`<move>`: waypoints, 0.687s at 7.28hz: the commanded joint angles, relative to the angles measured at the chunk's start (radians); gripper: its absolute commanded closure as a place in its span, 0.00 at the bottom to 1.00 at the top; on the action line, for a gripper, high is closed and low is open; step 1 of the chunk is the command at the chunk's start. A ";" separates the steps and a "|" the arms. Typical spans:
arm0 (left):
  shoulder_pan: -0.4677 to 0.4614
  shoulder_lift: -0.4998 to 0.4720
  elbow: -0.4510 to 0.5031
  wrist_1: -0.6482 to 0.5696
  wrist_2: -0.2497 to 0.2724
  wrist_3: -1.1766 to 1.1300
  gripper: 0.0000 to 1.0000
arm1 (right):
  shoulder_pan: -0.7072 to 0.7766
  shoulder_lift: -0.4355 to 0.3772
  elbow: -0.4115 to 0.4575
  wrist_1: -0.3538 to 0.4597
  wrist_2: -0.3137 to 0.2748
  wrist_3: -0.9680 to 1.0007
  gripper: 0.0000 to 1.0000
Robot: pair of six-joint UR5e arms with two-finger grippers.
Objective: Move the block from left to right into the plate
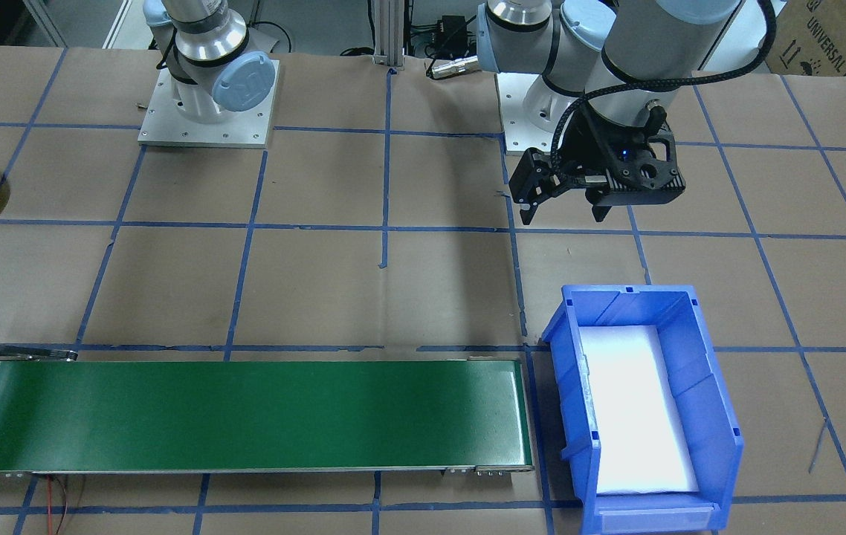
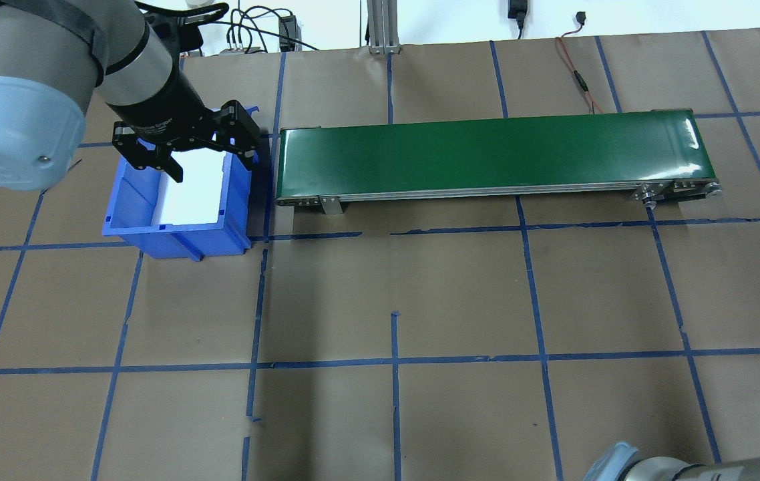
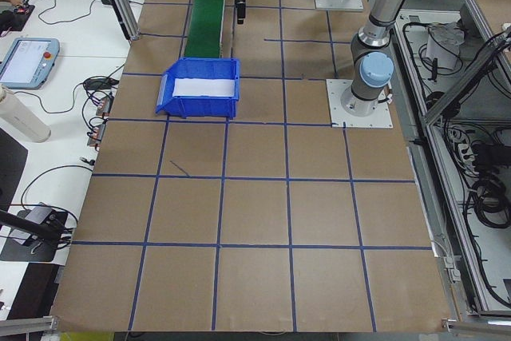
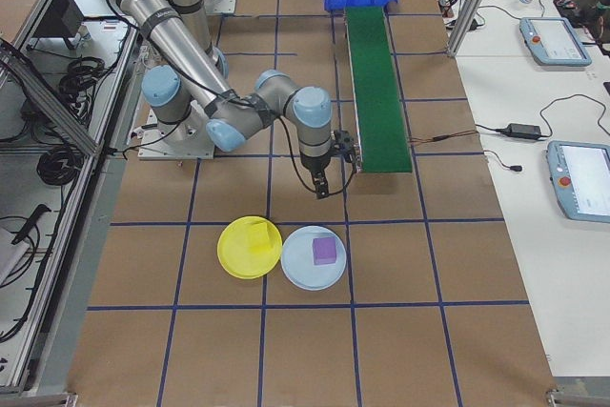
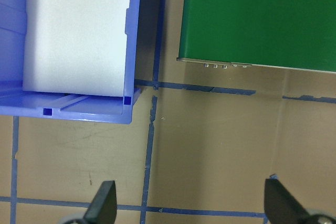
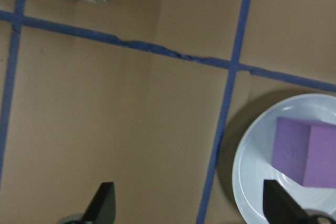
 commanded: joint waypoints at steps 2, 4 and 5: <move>0.002 0.000 0.001 0.000 0.003 0.003 0.00 | 0.386 -0.128 -0.116 0.271 -0.036 0.441 0.00; 0.002 0.000 -0.002 -0.001 0.006 0.003 0.00 | 0.539 -0.172 -0.214 0.420 -0.042 0.589 0.00; 0.004 0.001 -0.001 -0.001 0.008 0.005 0.00 | 0.580 -0.163 -0.274 0.471 -0.028 0.677 0.00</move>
